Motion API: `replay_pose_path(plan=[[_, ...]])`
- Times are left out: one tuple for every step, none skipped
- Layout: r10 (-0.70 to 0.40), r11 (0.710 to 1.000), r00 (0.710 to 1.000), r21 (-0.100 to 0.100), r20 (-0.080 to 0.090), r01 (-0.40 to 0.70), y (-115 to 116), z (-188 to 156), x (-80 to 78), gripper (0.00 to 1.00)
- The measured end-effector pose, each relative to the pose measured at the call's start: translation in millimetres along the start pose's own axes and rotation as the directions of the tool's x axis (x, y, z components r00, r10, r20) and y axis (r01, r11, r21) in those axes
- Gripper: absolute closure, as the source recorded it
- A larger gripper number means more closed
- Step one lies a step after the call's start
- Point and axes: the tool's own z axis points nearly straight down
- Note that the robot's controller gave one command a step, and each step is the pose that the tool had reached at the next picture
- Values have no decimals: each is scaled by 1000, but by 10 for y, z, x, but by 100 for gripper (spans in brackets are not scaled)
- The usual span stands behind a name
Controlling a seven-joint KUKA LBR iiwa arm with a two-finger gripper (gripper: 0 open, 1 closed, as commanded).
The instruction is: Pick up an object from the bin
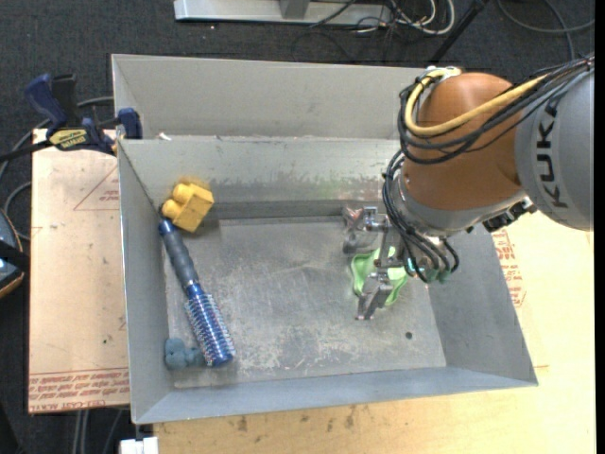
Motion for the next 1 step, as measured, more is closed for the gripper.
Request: replay_pose_path(plan=[[128,992,992,-5,16,-128,-687,1578,-639,0]])
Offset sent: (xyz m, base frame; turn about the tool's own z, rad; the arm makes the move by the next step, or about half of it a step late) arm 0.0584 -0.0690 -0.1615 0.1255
